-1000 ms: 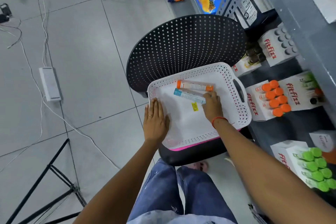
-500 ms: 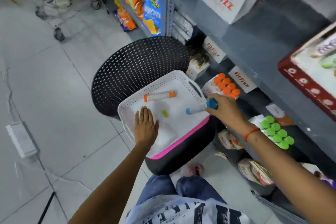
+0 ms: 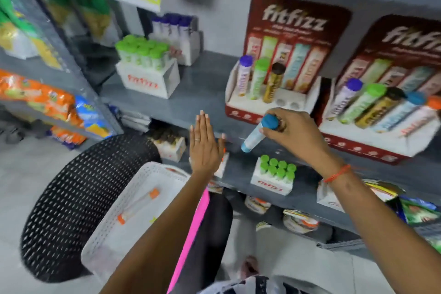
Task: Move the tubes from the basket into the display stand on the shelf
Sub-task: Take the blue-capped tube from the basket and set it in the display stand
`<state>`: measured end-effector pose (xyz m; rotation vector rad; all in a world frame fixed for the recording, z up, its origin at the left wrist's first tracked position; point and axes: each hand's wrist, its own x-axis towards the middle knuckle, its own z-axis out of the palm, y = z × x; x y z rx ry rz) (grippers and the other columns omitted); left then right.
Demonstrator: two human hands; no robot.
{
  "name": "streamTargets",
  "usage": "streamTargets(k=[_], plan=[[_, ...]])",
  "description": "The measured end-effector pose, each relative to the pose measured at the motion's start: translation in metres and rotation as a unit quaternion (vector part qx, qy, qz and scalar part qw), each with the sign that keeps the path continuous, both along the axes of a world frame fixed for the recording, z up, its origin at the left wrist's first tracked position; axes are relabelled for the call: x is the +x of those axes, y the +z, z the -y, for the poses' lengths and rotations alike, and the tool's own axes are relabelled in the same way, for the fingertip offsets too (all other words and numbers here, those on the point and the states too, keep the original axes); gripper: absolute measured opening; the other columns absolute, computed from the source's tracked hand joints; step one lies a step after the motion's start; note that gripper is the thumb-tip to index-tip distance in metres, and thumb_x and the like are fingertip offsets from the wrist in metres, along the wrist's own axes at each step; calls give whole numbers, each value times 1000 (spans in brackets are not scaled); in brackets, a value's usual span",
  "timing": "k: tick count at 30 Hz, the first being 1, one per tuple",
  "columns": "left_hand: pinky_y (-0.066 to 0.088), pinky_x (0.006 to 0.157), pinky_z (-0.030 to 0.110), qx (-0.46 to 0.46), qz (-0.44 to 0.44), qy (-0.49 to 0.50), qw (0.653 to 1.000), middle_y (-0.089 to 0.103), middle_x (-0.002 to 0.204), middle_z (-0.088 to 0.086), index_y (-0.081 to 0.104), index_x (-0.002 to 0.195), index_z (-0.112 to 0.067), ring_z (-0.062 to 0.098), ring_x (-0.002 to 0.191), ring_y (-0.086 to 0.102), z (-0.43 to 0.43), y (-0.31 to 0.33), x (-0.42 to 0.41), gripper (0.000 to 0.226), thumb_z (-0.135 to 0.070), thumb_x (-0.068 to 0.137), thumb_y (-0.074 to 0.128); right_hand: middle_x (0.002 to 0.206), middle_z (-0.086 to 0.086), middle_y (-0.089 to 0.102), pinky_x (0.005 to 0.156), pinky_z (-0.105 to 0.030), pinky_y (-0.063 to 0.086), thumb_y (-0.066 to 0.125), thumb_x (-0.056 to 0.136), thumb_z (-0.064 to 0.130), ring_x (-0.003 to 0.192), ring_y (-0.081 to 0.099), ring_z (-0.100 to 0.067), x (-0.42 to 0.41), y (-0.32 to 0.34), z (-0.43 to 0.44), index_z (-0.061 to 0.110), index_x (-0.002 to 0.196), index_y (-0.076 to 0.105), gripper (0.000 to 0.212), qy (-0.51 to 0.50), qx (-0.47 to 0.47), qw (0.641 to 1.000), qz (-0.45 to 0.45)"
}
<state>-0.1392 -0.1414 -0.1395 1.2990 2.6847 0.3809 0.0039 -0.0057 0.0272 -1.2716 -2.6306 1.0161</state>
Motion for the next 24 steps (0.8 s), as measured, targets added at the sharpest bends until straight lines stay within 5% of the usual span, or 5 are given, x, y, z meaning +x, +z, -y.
streamTargets(k=[3,9,15,19,24], plan=[[4,117,38,-26,22,-27,999,24,153,21,22,145,5,30,143,21,-21,9,6,69,-44,96,27,118,-10,68,84,-29,47,72,77,13,103,64,-25,20,30,-13,14,120,61,44,-56,-12,998,-31],[-3,118,43,-129,31,-107,985,8,157,21,7,147,5,29,145,3,-72,26,35,74,-49,97,21,100,-7,64,65,-26,46,71,73,12,89,59,-25,79,81,-64,19,92,64,21,-118,31,993,6],[-4,118,41,-97,13,-217,971,5,157,19,2,147,3,29,145,2,-128,64,107,76,-52,96,17,103,-16,66,77,-31,43,59,88,16,97,61,-31,172,116,-94,5,94,64,13,-221,125,967,34],[-5,117,40,-69,-6,-295,953,2,158,18,0,148,1,28,146,0,-170,92,158,77,-54,96,15,93,-12,63,81,-34,49,64,80,12,90,59,-26,239,148,-93,6,90,63,12,-313,164,935,38],[-5,116,40,-39,-26,-349,936,2,158,17,-1,148,-1,29,146,-1,-201,113,205,78,-56,95,12,115,-17,69,93,-41,52,72,73,8,106,62,-33,293,177,-87,7,108,68,35,-378,180,907,52]])
